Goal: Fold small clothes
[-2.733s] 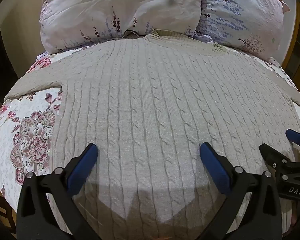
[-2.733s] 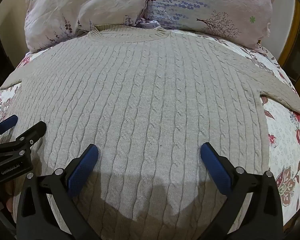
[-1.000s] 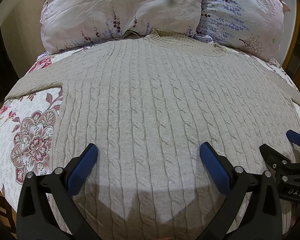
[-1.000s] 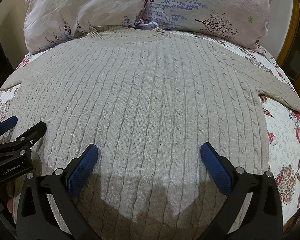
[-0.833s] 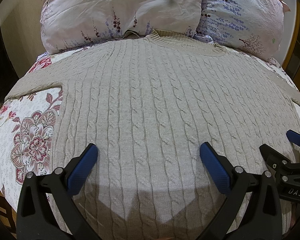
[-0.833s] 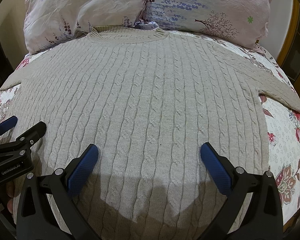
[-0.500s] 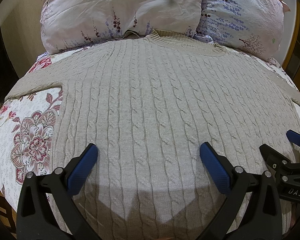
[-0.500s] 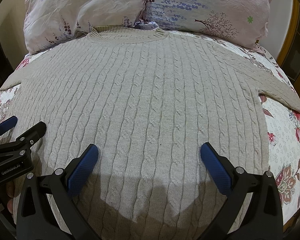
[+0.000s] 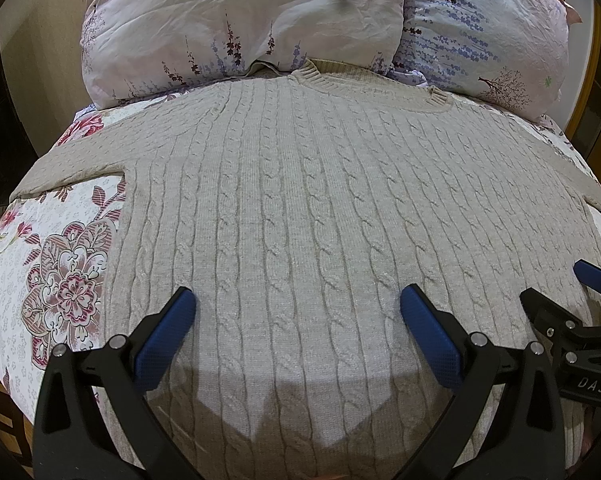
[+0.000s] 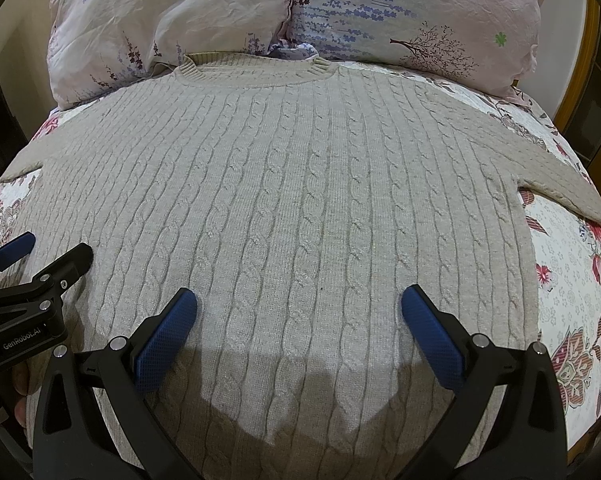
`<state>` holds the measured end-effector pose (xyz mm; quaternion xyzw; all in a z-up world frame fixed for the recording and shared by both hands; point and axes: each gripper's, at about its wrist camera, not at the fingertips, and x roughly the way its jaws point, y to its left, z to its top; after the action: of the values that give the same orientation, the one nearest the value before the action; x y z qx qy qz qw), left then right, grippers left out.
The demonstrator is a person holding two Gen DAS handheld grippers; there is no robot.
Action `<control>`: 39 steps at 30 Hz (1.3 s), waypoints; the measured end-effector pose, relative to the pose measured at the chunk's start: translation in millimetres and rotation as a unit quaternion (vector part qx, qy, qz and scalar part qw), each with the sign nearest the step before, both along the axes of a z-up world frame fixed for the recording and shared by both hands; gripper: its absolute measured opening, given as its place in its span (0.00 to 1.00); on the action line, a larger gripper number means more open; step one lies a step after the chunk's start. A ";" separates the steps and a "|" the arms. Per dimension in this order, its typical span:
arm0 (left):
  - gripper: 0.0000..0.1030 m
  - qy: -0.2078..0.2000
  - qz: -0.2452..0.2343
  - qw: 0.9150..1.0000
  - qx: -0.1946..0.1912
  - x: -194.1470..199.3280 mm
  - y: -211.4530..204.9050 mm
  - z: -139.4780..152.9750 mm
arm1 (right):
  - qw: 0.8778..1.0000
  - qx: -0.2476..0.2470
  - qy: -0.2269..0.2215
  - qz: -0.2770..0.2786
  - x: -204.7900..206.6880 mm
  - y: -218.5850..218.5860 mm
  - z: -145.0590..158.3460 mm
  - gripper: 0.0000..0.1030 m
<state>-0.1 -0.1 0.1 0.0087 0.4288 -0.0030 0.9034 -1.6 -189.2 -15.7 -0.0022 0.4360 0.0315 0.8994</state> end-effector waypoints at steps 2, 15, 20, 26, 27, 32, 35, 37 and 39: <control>0.98 0.000 0.000 1.000 0.000 0.0 0.0 0.0 | 1.000 0.000 0.000 0.000 0.0 0.0 -0.2 0.99; 0.98 0.009 -0.002 1.000 -0.002 0.1 1.6 1.0 | 0.996 0.081 0.003 0.043 5.1 -60.5 20.3 0.99; 0.98 0.011 -0.006 1.000 0.001 2.7 1.6 1.1 | 0.966 0.142 -0.056 -0.210 13.5 -239.5 47.7 0.85; 0.98 0.026 0.004 0.999 -0.025 8.6 9.2 6.4 | 0.824 0.298 -0.075 -0.475 -10.9 -443.5 20.3 0.64; 0.98 0.024 0.011 0.999 -0.042 9.7 13.9 9.0 | 0.816 0.304 -0.073 -0.486 -11.1 -453.1 16.2 0.62; 0.98 0.010 0.079 0.988 -0.131 18.5 59.3 26.6 | 0.810 0.306 -0.065 -0.495 8.5 -475.6 -3.8 0.21; 0.93 -0.010 0.137 0.973 -0.183 24.7 108.7 38.5 | 0.816 0.295 -0.071 -0.493 12.6 -479.1 -6.9 0.08; 0.92 -0.025 0.173 0.962 -0.211 27.7 147.6 45.0 | 0.827 0.282 -0.097 -0.477 15.5 -463.9 12.8 0.08; 0.92 -0.032 0.202 0.951 -0.231 31.4 187.4 50.5 | 0.860 0.269 -0.145 -0.409 33.1 -422.0 52.9 0.08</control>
<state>31.2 187.4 50.7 -0.2872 0.3803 0.0811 0.8754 31.5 -611.2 37.2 0.4139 0.2372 -0.2242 0.8498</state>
